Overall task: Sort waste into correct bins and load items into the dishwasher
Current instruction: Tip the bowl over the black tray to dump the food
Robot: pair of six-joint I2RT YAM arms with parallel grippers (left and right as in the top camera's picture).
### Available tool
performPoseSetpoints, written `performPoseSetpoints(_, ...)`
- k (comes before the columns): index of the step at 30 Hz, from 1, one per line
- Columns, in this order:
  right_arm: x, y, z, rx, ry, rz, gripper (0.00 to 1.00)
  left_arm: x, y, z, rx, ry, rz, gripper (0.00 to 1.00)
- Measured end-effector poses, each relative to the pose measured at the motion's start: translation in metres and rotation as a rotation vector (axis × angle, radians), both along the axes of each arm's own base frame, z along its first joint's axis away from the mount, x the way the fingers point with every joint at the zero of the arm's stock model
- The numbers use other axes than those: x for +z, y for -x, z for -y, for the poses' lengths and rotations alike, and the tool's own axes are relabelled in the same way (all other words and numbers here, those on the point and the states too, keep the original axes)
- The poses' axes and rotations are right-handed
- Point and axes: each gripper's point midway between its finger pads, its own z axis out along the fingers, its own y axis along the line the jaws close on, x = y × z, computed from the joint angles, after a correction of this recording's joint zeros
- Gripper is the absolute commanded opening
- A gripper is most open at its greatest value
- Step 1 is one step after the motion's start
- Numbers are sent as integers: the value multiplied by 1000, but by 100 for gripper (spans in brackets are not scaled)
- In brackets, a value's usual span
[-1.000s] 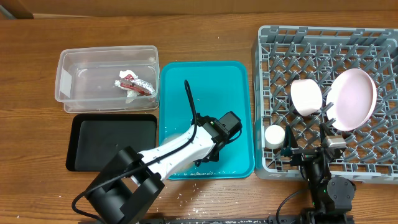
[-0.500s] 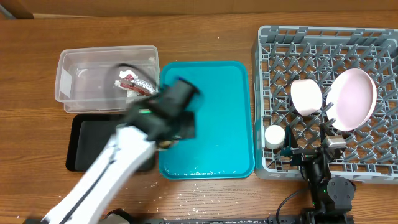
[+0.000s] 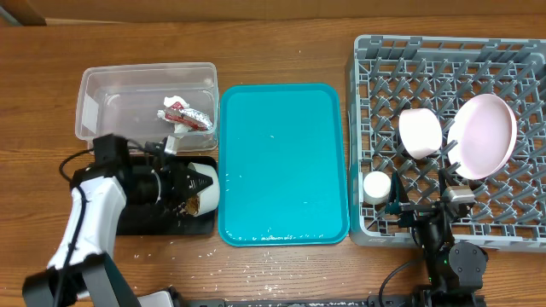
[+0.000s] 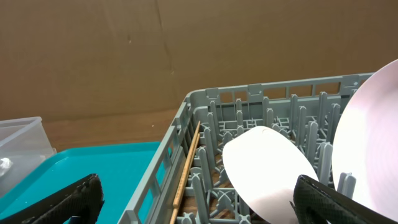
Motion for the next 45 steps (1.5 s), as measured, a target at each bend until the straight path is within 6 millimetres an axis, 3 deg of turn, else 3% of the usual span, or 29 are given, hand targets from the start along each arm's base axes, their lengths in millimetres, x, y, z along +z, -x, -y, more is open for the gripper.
performPoseSetpoints(4, 0, 0, 0, 0, 0, 0, 100, 19, -5, -7, 31, 210, 131, 4)
performPoseSetpoints(11, 0, 0, 0, 0, 0, 0, 100, 38, -13, -25, 94, 306, 249, 4)
performPoseSetpoints(24, 0, 0, 0, 0, 0, 0, 100, 29, -3, -18, 78, 321, 291, 4)
performPoseSetpoints(45, 0, 0, 0, 0, 0, 0, 100, 47, -7, -20, 94, 410, 353, 4)
